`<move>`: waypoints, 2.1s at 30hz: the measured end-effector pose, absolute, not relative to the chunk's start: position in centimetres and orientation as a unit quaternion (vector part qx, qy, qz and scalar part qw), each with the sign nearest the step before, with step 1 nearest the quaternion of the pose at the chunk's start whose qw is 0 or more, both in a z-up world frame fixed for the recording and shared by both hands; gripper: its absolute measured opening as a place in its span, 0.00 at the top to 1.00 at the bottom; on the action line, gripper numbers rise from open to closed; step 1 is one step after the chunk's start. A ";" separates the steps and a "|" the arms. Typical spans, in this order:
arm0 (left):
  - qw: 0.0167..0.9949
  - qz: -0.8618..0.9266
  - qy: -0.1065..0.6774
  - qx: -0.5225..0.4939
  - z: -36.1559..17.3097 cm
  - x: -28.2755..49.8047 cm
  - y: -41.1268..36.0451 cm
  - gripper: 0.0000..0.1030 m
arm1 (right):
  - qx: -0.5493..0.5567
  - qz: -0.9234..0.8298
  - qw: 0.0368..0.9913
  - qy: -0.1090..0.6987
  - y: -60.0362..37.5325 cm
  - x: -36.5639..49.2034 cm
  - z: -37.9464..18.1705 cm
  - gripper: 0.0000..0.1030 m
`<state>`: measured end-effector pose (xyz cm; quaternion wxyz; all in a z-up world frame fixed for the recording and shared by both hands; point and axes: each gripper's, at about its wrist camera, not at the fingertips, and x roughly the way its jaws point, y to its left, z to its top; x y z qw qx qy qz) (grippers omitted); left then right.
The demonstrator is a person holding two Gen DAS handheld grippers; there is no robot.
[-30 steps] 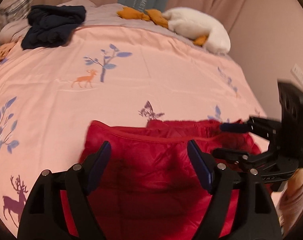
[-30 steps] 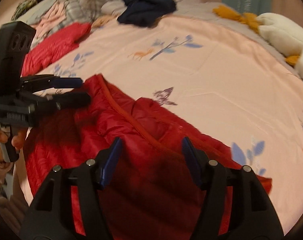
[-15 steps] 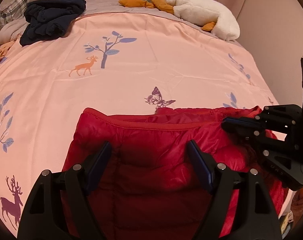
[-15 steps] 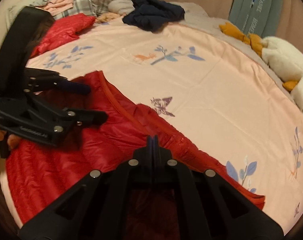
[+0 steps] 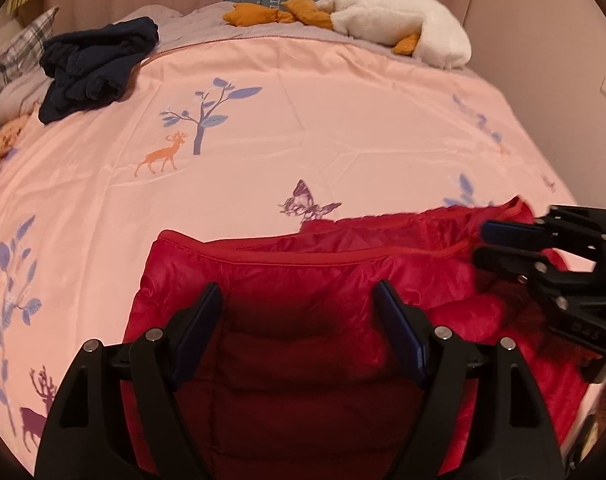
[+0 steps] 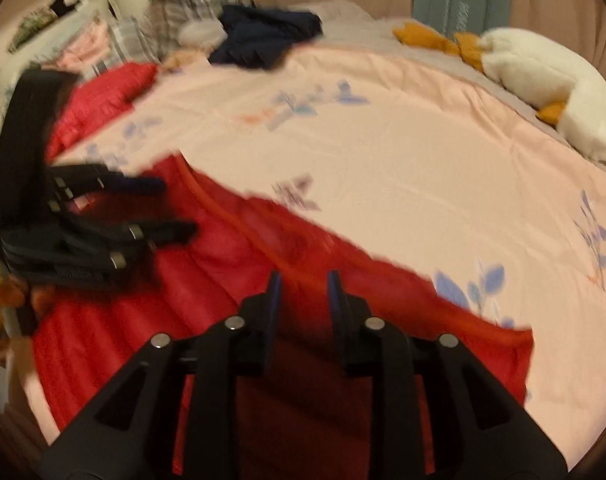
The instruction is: Fold large clothes
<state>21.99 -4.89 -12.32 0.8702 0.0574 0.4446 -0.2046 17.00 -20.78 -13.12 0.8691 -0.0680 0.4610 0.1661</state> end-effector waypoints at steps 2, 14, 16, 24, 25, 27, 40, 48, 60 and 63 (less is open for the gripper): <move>0.870 -0.188 0.450 0.070 -12.9 22.1 -5.0 0.24 | -0.071 0.145 0.863 0.479 -21.8 16.9 -14.2 0.76; 0.895 -0.126 0.416 0.099 -11.4 18.0 -1.8 0.24 | 0.010 0.004 0.890 0.455 -30.5 10.3 -13.0 0.58; 0.900 -0.128 0.405 0.100 -10.8 16.4 -1.6 0.24 | 0.020 0.002 0.898 0.439 -30.9 8.5 -12.3 0.57; 0.907 -0.160 0.381 0.078 -9.3 8.7 -0.9 0.11 | 0.060 0.048 0.927 0.368 -26.9 -1.4 -9.7 0.39; 0.907 -0.162 0.381 0.076 -9.5 7.9 -0.9 0.11 | 0.064 0.051 0.927 0.367 -26.5 -2.1 -9.8 0.38; 0.907 -0.164 0.382 0.071 -9.8 6.2 -0.9 0.11 | 0.069 0.042 0.927 0.366 -25.3 -3.4 -10.1 0.35; 0.893 -0.154 0.416 0.074 -12.8 3.8 -0.6 0.08 | 0.068 -0.010 0.913 0.403 -22.5 -5.3 -12.9 0.29; 0.893 -0.144 0.423 0.058 -13.4 2.5 0.7 0.07 | 0.096 -0.030 0.909 0.405 -24.5 -7.1 -13.2 0.29; 0.887 -0.132 0.440 0.054 -14.7 2.0 2.4 0.04 | 0.120 -0.028 0.896 0.427 -25.9 -8.2 -14.9 0.29; 0.885 -0.131 0.444 0.050 -14.8 2.1 2.7 0.04 | 0.127 -0.028 0.895 0.427 -26.1 -8.4 -14.8 0.29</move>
